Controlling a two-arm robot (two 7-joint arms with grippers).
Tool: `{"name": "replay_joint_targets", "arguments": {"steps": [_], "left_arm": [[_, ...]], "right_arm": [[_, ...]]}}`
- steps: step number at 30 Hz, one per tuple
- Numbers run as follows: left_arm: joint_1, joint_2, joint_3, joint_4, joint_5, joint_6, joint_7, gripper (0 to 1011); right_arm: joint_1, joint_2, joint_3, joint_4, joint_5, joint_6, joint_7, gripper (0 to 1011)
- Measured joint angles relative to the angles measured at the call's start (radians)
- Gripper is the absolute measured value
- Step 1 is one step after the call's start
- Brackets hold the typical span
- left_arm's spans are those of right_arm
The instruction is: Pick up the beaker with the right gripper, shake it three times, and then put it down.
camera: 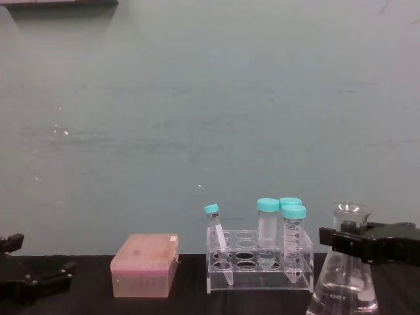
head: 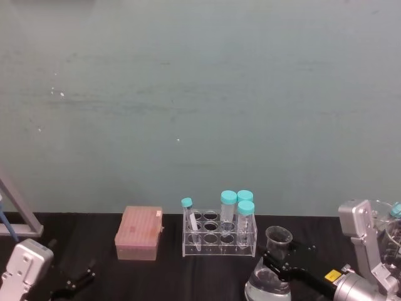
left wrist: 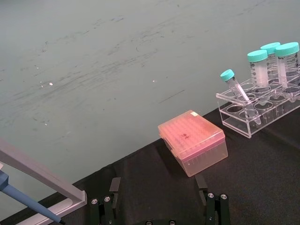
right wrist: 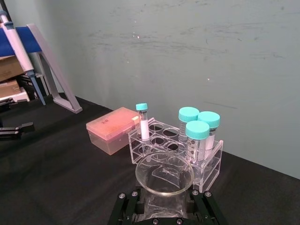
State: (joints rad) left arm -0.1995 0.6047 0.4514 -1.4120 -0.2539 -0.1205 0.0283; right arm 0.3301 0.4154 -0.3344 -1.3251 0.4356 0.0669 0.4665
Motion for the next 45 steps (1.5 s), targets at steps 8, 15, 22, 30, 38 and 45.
{"name": "replay_joint_targets", "arguments": {"steps": [8, 15, 22, 30, 38, 45], "left_arm": [[0.0, 0.0, 0.0, 0.0, 0.0, 0.0, 0.0, 1000], [0.0, 0.0, 0.0, 0.0, 0.0, 0.0, 0.0, 1000], [0.0, 0.0, 0.0, 0.0, 0.0, 0.0, 0.0, 1000], [0.0, 0.0, 0.0, 0.0, 0.0, 0.0, 0.0, 1000], [0.0, 0.0, 0.0, 0.0, 0.0, 0.0, 0.0, 1000], [0.0, 0.0, 0.0, 0.0, 0.0, 0.0, 0.0, 1000]], "right_arm": [[0.003, -0.001, -0.003, 0.005, 0.009, 0.002, -0.004, 457], [0.004, -0.003, -0.002, 0.007, 0.018, 0.008, -0.011, 457], [0.006, -0.004, -0.003, 0.014, 0.02, 0.008, -0.013, 457], [0.013, -0.007, -0.009, 0.022, 0.023, 0.009, -0.013, 457], [0.016, -0.009, -0.014, 0.027, 0.022, 0.01, -0.014, 457], [0.02, -0.012, -0.016, 0.033, 0.02, 0.01, -0.016, 457]]}}
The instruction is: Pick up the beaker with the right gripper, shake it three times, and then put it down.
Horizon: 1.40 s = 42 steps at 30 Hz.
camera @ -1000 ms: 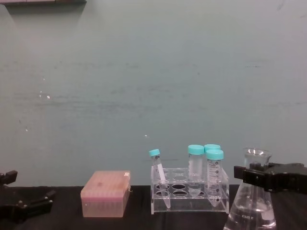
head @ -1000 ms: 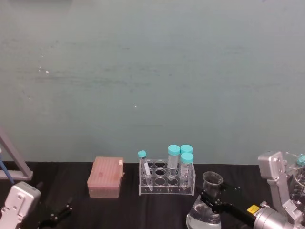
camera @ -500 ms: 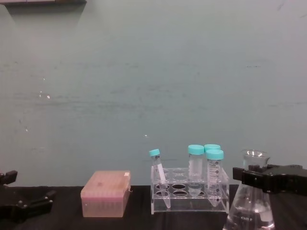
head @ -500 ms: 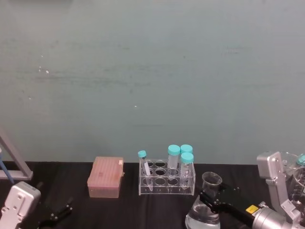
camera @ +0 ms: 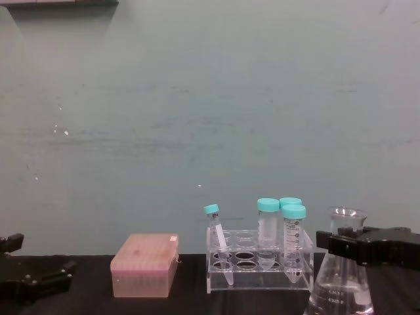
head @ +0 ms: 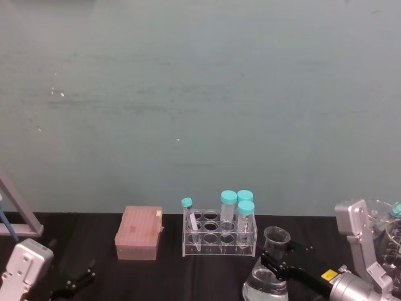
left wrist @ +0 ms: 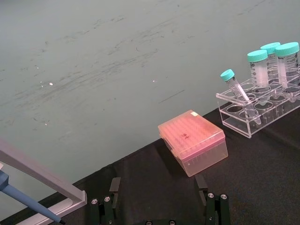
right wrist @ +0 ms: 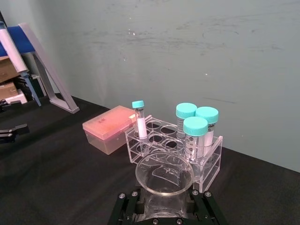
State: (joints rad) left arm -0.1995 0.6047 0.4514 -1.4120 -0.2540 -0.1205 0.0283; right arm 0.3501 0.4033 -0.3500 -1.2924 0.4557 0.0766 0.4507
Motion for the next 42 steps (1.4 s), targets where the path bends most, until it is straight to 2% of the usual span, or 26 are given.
{"name": "replay_joint_targets", "arguments": {"steps": [29, 42], "left_arm": [[0.0, 0.0, 0.0, 0.0, 0.0, 0.0, 0.0, 1000], [0.0, 0.0, 0.0, 0.0, 0.0, 0.0, 0.0, 1000]], "right_arm": [[0.019, -0.017, -0.009, 0.032, -0.003, 0.001, 0.004, 457], [0.012, -0.011, -0.009, 0.029, 0.006, 0.002, 0.013, 457]]}}
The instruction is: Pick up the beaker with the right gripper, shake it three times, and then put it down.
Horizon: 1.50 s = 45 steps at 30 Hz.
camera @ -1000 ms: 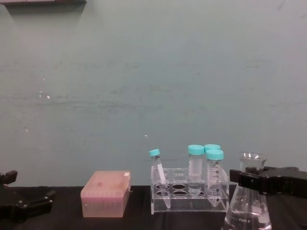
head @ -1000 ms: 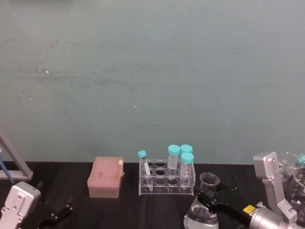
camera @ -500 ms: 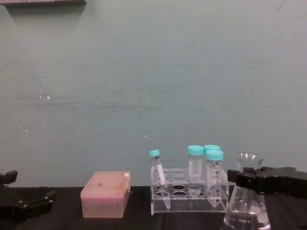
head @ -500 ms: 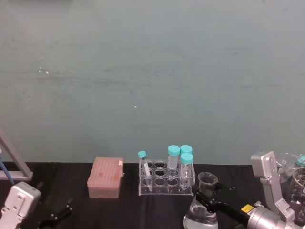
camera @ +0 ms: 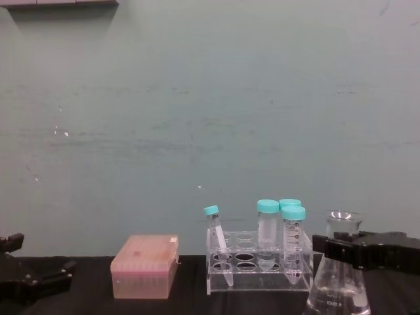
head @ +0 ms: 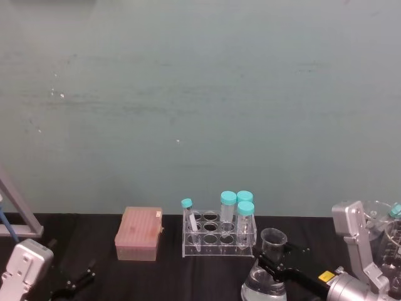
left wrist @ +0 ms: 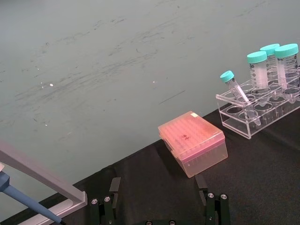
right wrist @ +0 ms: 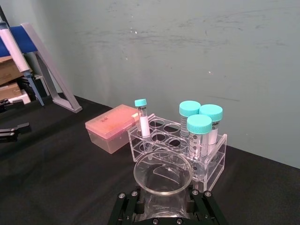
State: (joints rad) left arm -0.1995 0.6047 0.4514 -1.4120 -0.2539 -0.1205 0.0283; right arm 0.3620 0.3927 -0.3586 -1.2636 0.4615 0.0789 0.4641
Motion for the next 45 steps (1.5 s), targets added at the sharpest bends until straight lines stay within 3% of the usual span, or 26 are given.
{"name": "replay_joint_targets", "arguments": {"steps": [45], "left_arm": [[0.0, 0.0, 0.0, 0.0, 0.0, 0.0, 0.0, 1000]], "right_arm": [[-0.017, 0.003, 0.002, -0.027, -0.005, 0.012, -0.028, 457]]}}
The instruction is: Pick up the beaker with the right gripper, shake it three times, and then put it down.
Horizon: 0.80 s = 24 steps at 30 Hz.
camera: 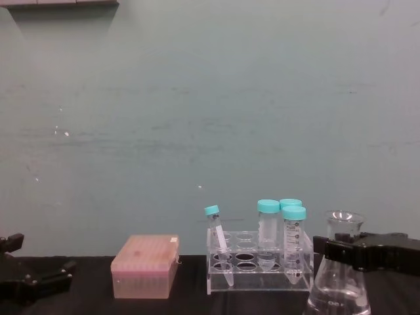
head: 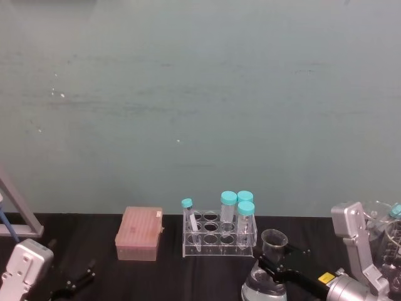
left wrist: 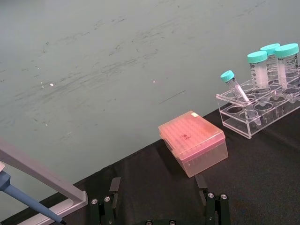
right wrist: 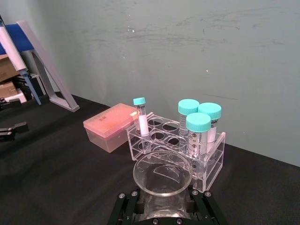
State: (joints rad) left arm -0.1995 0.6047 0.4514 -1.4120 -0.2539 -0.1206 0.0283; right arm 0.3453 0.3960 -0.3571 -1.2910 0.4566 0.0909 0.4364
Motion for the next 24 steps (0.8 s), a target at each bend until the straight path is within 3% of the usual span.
{"name": "replay_joint_targets", "arguments": {"steps": [24], "left_arm": [[0.0, 0.0, 0.0, 0.0, 0.0, 0.0, 0.0, 1000]], "right_arm": [[-0.002, 0.0, 0.021, -0.028, 0.021, -0.002, -0.001, 457]]}}
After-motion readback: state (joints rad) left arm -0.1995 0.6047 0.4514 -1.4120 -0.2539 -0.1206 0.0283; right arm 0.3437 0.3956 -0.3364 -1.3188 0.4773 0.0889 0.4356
